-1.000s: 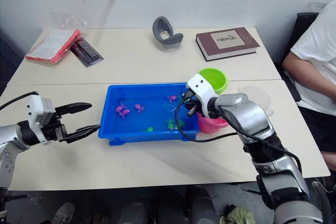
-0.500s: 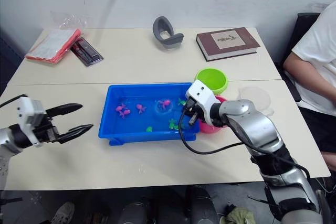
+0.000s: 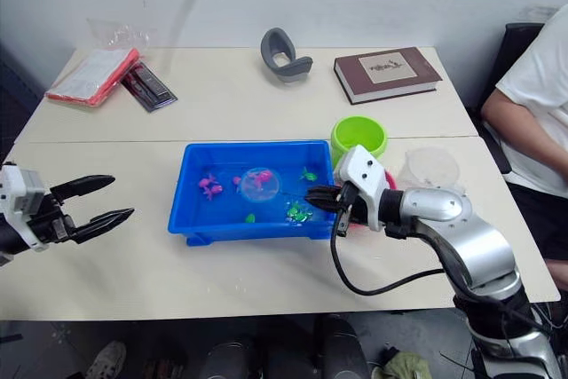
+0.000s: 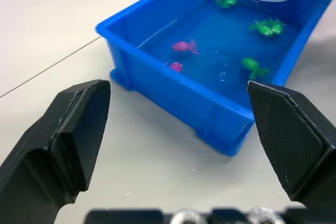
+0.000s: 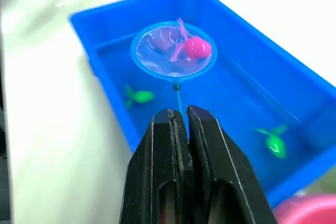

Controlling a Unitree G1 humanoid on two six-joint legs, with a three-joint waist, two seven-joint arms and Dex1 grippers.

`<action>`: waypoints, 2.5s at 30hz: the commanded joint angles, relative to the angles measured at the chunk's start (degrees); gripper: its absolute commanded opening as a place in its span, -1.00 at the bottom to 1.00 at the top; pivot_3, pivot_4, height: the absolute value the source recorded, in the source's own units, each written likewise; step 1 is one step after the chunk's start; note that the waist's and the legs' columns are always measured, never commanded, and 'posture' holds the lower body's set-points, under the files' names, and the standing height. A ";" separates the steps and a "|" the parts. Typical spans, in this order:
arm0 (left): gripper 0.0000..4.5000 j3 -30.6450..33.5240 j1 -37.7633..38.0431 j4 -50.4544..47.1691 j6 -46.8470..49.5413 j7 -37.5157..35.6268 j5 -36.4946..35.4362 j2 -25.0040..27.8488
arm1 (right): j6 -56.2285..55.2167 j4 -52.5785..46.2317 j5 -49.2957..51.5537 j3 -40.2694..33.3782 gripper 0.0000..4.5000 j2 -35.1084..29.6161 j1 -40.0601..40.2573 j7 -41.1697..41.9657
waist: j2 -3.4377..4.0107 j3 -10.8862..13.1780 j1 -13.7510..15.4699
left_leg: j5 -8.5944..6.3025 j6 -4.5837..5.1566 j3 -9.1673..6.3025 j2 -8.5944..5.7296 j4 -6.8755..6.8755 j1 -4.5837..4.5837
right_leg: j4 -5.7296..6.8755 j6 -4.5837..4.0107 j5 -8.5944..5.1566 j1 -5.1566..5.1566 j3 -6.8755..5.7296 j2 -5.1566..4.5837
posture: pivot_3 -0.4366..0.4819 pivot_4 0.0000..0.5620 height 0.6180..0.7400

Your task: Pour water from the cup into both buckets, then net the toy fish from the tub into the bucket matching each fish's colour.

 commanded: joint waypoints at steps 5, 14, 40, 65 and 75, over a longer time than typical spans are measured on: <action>0.98 -6.19 -5.84 -5.12 5.07 -0.03 -0.82 0.02 | -6.69 -1.39 -0.66 -4.52 -1.00 0.68 4.10 -2.70 | -0.01 0.00 0.00 | 0.00 -0.01 0.00 0.00 -0.01 0.01 | 0.01 0.00 0.00 0.02 0.00 0.03 | -0.05 -0.47 1.00; 0.98 -13.14 -12.81 -6.67 4.88 -0.42 -0.13 -2.87 | -20.98 -4.73 -6.04 -13.11 -1.00 -4.05 15.23 -2.31 | -0.01 0.00 0.21 | 0.01 -0.03 0.08 0.02 0.02 0.03 | 0.01 0.03 0.01 0.03 0.09 0.49 | -0.05 -0.47 1.00; 0.98 -24.27 -21.59 -4.11 3.58 -2.20 1.60 -13.12 | -67.25 10.00 -33.90 -32.99 -1.00 -2.14 39.98 -14.87 | -0.04 -0.02 1.23 | 0.08 -0.13 0.44 0.04 0.06 0.50 | 0.04 0.04 0.01 0.23 0.98 0.75 | -0.05 -0.47 1.00; 0.98 -24.07 -23.29 -0.42 0.22 -2.42 3.07 -14.59 | -84.95 18.92 -68.67 -29.24 -1.00 -7.02 37.63 -41.76 | -0.04 -0.03 1.15 | 0.18 -0.21 0.51 0.04 0.08 0.56 | 0.12 0.03 0.00 0.22 1.39 0.80 | -0.05 -0.47 1.00; 0.98 -23.10 -22.10 -1.45 0.06 -2.38 2.84 -13.70 | -82.91 18.35 -60.48 -26.88 -1.00 -8.14 36.89 -39.54 | -0.04 -0.03 1.17 | 0.20 -0.19 0.51 0.04 0.10 0.57 | 0.14 0.03 0.00 0.22 1.42 0.81 | -0.05 -0.47 1.00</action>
